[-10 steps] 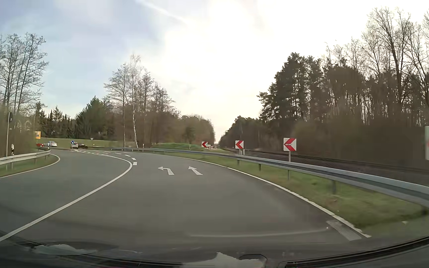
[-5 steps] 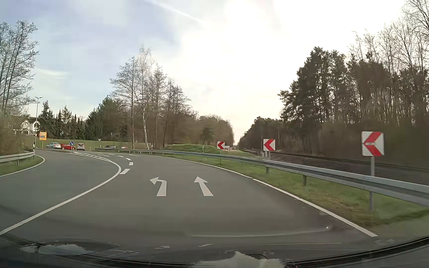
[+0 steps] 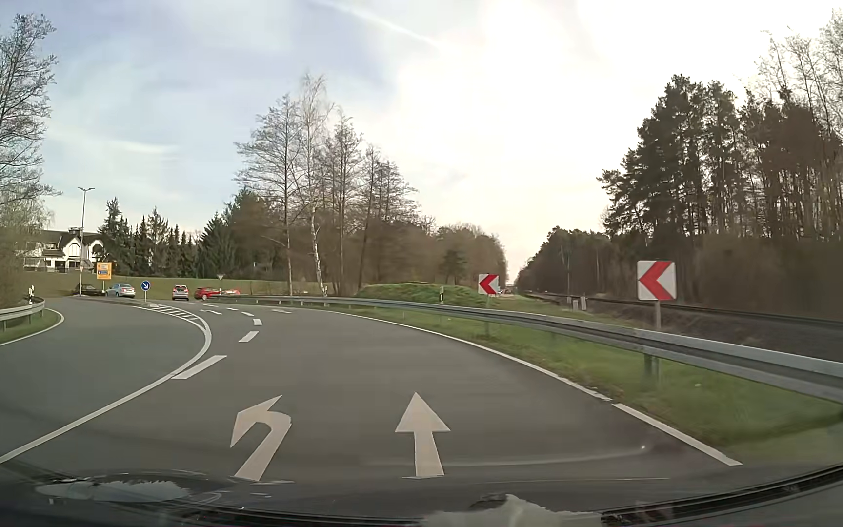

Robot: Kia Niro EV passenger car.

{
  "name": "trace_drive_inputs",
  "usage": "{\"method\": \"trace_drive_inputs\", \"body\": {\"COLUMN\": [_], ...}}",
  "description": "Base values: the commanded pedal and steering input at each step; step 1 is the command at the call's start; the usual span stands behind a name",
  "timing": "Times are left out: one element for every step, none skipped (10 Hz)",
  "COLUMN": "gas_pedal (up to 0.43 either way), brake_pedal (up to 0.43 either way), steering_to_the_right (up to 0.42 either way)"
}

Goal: Follow the waypoints while adhering to traffic rules and regulations

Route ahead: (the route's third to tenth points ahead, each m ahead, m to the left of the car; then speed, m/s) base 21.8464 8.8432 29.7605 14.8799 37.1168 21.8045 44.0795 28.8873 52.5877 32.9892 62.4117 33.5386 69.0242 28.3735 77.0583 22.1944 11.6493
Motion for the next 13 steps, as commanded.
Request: {"method": "trace_drive_inputs", "body": {"gas_pedal": [0.000,0.000,0.000,0.000,0.000,0.000,0.000,0.000,0.000,0.000,0.000,0.000,0.000], "brake_pedal": [0.000,0.000,0.000,0.000,0.000,0.000,0.000,0.000,0.000,0.000,0.000,0.024,0.061], "steering_to_the_right": [-0.079,-0.079,-0.079,-0.079,-0.079,-0.079,-0.079,-0.079,-0.080,-0.081,-0.082,-0.083,-0.083]}}
